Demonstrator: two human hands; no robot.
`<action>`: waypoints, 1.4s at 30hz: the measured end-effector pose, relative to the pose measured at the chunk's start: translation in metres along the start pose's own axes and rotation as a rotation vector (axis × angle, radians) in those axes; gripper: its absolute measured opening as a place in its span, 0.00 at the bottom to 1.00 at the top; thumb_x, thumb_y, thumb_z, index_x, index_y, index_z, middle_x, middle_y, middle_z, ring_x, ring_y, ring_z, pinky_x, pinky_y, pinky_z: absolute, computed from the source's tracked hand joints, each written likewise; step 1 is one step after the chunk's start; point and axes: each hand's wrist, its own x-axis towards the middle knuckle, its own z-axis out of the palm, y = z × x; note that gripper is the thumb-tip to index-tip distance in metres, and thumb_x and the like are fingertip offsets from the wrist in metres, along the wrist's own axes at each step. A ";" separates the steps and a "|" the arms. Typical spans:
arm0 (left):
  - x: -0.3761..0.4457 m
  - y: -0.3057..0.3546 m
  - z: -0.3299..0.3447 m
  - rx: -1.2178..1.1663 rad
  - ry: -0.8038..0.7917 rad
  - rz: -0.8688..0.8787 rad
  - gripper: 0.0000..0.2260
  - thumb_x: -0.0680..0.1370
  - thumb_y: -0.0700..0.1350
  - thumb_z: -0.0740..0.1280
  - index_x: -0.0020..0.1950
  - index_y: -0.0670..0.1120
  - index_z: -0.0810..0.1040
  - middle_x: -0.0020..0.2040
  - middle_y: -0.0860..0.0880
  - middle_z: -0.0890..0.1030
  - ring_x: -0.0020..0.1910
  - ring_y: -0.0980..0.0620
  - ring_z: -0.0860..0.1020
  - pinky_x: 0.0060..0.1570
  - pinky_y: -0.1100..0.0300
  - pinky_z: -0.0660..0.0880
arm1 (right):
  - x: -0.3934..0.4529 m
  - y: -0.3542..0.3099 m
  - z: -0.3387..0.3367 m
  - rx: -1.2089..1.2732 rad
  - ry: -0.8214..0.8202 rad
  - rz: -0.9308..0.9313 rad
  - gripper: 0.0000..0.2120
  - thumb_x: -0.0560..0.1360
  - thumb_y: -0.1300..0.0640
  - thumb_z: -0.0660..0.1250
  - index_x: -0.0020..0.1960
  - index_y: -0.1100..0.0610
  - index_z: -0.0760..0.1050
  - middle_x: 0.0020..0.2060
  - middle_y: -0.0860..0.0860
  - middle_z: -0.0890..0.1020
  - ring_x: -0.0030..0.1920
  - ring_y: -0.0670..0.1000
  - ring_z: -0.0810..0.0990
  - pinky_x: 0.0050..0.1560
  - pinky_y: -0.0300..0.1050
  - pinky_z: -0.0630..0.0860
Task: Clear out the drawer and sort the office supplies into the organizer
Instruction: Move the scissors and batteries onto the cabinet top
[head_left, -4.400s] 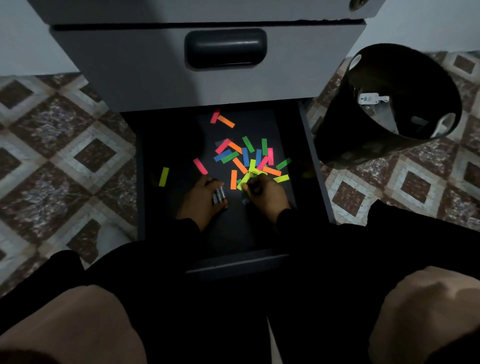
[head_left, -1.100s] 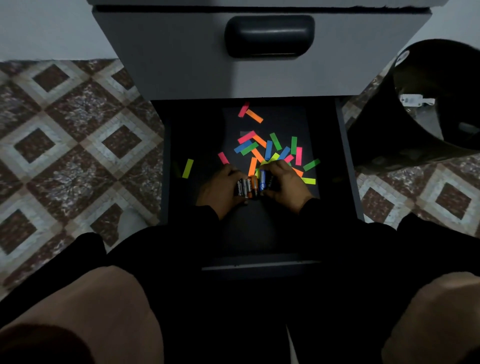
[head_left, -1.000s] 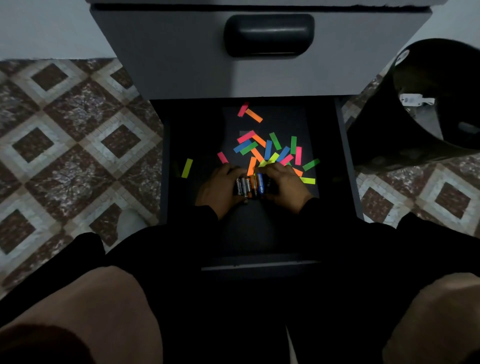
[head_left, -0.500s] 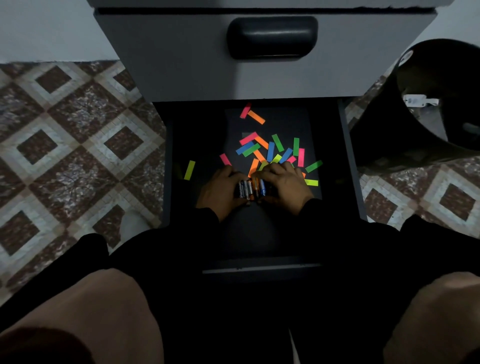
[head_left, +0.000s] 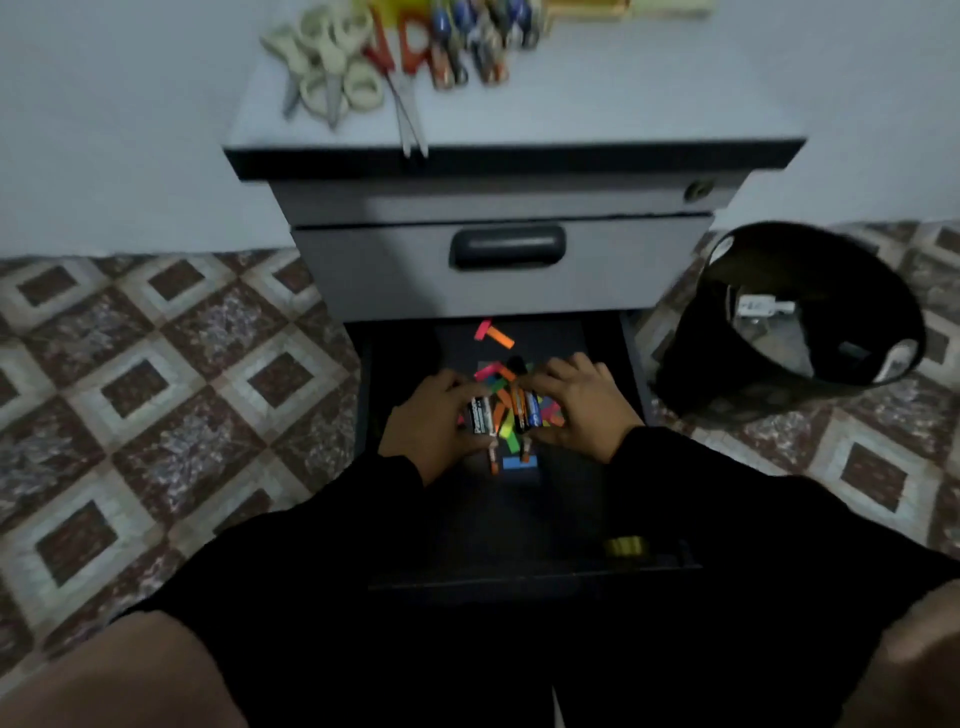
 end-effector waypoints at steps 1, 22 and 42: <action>-0.002 0.005 -0.013 0.027 0.013 0.017 0.26 0.69 0.52 0.75 0.65 0.52 0.74 0.61 0.50 0.72 0.61 0.51 0.70 0.57 0.59 0.69 | -0.004 -0.001 -0.014 -0.005 0.026 -0.014 0.31 0.70 0.44 0.69 0.70 0.46 0.65 0.61 0.49 0.71 0.60 0.54 0.66 0.47 0.43 0.54; 0.012 0.091 -0.213 0.193 0.334 0.176 0.23 0.72 0.55 0.71 0.65 0.52 0.73 0.59 0.52 0.72 0.58 0.54 0.72 0.51 0.63 0.67 | 0.065 -0.016 -0.250 -0.019 0.199 -0.127 0.28 0.69 0.43 0.71 0.68 0.47 0.69 0.61 0.51 0.74 0.59 0.54 0.68 0.57 0.47 0.65; 0.038 0.052 -0.216 0.157 0.436 0.224 0.24 0.67 0.52 0.76 0.61 0.48 0.77 0.55 0.49 0.76 0.45 0.54 0.72 0.42 0.63 0.68 | 0.146 -0.005 -0.240 0.261 0.263 -0.037 0.33 0.66 0.56 0.76 0.68 0.54 0.69 0.62 0.56 0.73 0.61 0.56 0.71 0.59 0.45 0.67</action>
